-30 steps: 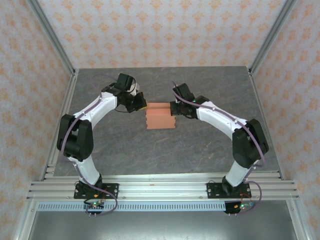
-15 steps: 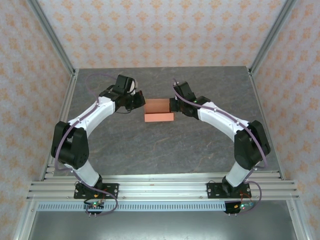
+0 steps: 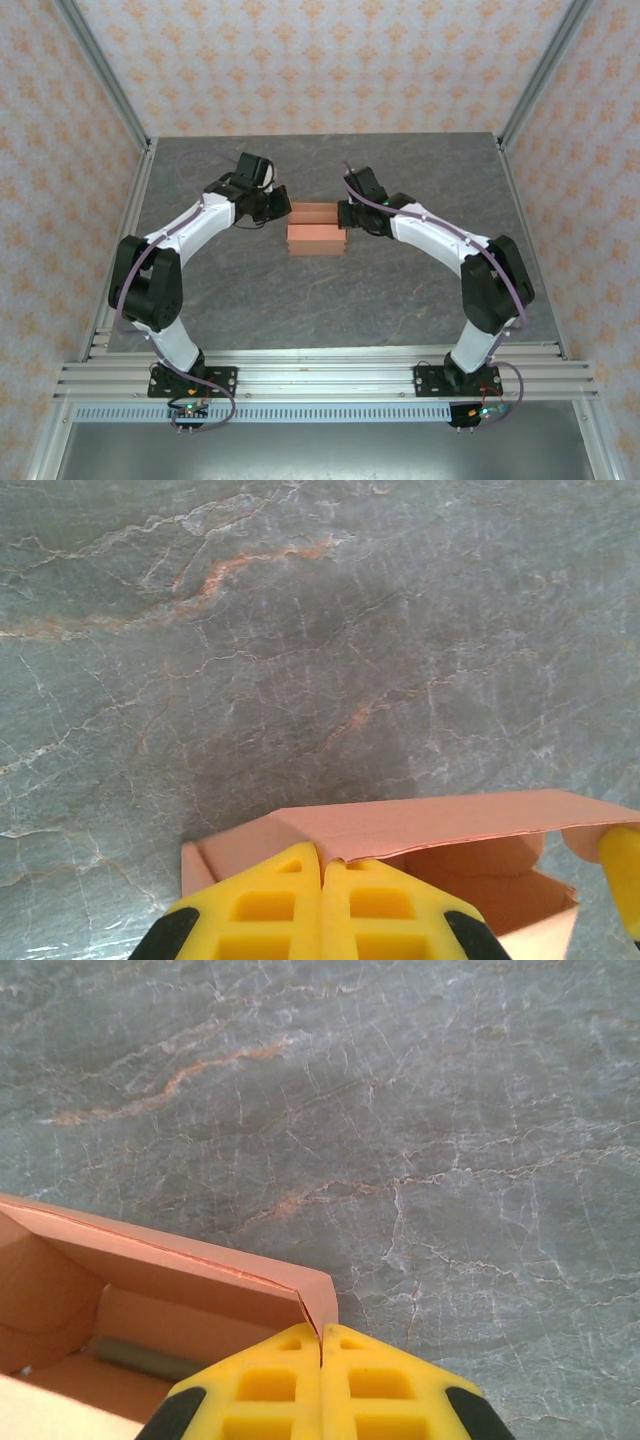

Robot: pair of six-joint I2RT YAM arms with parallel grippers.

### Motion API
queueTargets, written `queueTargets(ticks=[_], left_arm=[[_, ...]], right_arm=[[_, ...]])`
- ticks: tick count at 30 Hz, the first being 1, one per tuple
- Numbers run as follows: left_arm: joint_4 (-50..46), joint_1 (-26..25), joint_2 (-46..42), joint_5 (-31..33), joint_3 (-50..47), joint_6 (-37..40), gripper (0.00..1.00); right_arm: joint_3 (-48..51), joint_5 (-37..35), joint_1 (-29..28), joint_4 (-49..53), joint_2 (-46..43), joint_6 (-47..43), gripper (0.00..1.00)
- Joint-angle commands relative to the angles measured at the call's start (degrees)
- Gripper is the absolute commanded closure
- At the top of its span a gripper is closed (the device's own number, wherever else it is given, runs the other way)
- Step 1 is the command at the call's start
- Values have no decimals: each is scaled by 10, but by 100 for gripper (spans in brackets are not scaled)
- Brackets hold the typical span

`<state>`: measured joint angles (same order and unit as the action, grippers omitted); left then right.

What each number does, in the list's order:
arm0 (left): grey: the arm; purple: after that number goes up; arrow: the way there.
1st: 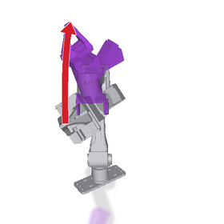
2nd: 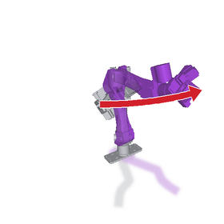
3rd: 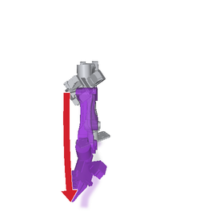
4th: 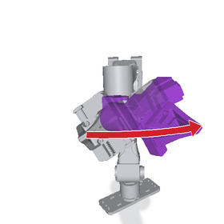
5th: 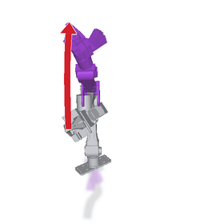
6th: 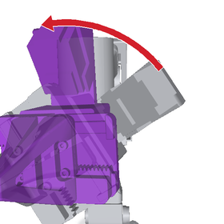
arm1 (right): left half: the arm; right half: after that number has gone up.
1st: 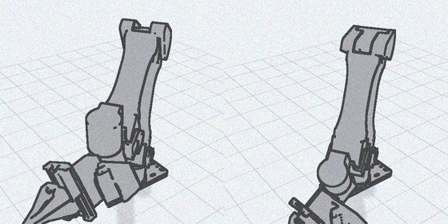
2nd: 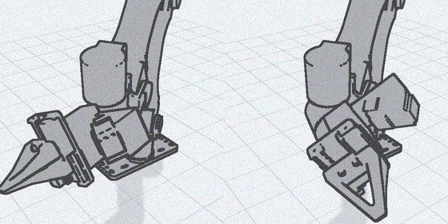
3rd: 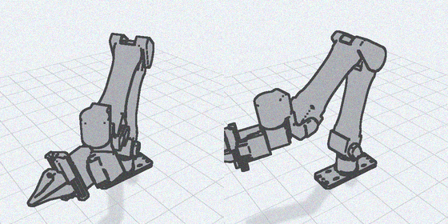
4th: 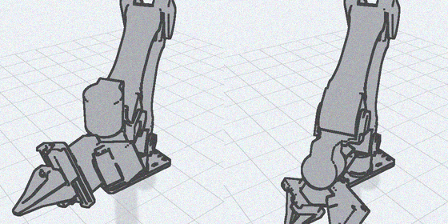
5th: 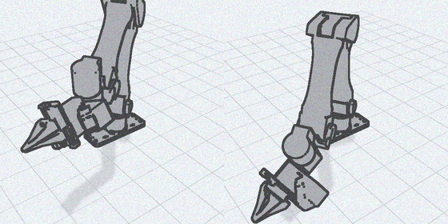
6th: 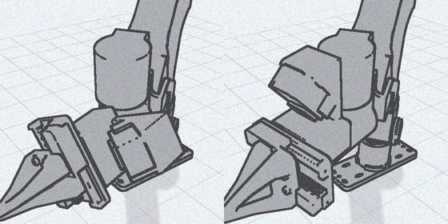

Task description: Fold the paper box

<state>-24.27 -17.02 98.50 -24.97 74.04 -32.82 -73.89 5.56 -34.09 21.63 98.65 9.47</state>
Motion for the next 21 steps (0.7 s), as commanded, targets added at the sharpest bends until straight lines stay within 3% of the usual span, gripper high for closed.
queueTargets(ticks=[1,7,13,21], left_arm=[[17,0,8,22,-2,-10,100],[28,0,4,27,-11,-23,100],[24,-1,-4,34,-13,-18,100],[7,-1,-4,38,-5,-6,100]], right_arm=[[-22,-4,1,32,12,10,100],[-38,10,2,43,16,21,97],[-31,-2,2,53,1,18,66],[-35,-30,1,72,-26,3,52]])
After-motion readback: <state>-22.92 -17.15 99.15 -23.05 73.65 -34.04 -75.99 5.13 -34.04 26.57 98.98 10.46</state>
